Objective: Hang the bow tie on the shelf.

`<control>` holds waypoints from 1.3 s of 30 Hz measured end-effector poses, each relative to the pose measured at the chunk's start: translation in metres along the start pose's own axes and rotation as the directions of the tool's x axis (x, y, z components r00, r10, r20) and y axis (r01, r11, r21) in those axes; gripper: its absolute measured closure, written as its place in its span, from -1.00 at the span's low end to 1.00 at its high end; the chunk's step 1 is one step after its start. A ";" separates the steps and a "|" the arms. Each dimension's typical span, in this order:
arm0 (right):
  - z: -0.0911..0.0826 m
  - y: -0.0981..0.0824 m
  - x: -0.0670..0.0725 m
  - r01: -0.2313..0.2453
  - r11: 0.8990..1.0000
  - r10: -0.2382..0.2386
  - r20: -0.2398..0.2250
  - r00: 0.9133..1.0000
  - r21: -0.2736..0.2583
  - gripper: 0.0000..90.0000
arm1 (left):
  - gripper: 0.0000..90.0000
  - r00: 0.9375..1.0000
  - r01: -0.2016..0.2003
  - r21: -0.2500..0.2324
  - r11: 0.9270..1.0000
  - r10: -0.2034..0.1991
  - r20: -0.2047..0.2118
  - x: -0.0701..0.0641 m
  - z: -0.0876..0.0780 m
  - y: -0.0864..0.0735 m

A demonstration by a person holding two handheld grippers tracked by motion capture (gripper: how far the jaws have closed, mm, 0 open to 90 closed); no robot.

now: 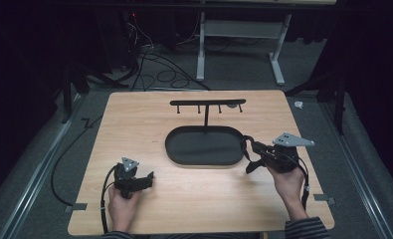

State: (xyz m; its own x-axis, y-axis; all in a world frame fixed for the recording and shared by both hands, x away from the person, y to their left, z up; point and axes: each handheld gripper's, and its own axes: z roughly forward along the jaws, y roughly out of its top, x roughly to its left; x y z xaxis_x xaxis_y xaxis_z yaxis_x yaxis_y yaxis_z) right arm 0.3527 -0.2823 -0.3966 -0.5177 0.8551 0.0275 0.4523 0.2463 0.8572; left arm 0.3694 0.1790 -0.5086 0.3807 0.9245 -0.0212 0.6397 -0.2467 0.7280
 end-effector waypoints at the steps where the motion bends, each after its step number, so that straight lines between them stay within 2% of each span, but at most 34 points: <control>1: 0.000 0.000 0.000 0.000 1.000 0.000 0.000 1.000 0.000 0.81 | -0.67 1.000 0.000 0.000 1.000 0.000 0.000 0.000 0.000 0.000; 12: 0.007 0.016 0.002 0.016 1.000 -0.016 -0.028 0.999 0.000 0.82 | -0.67 1.000 0.000 0.000 1.000 0.000 0.000 0.000 0.000 0.000; 29: 0.013 0.033 -0.002 0.010 1.000 -0.011 -0.055 0.998 -0.025 0.82 | -0.67 1.000 0.000 0.000 1.000 0.000 0.000 0.000 0.000 0.000; 39: 0.020 0.043 -0.005 0.009 1.000 -0.010 -0.074 0.997 -0.007 0.82 | -0.67 1.000 0.000 0.000 1.000 0.000 0.001 0.000 0.000 0.000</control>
State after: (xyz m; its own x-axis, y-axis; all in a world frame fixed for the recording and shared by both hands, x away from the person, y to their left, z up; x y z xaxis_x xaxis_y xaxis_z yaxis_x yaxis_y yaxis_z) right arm 0.3888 -0.2671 -0.3703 -0.5748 0.8163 0.0571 0.4424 0.2513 0.8609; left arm 0.3694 0.1791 -0.5086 0.3811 0.9243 -0.0216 0.6396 -0.2467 0.7280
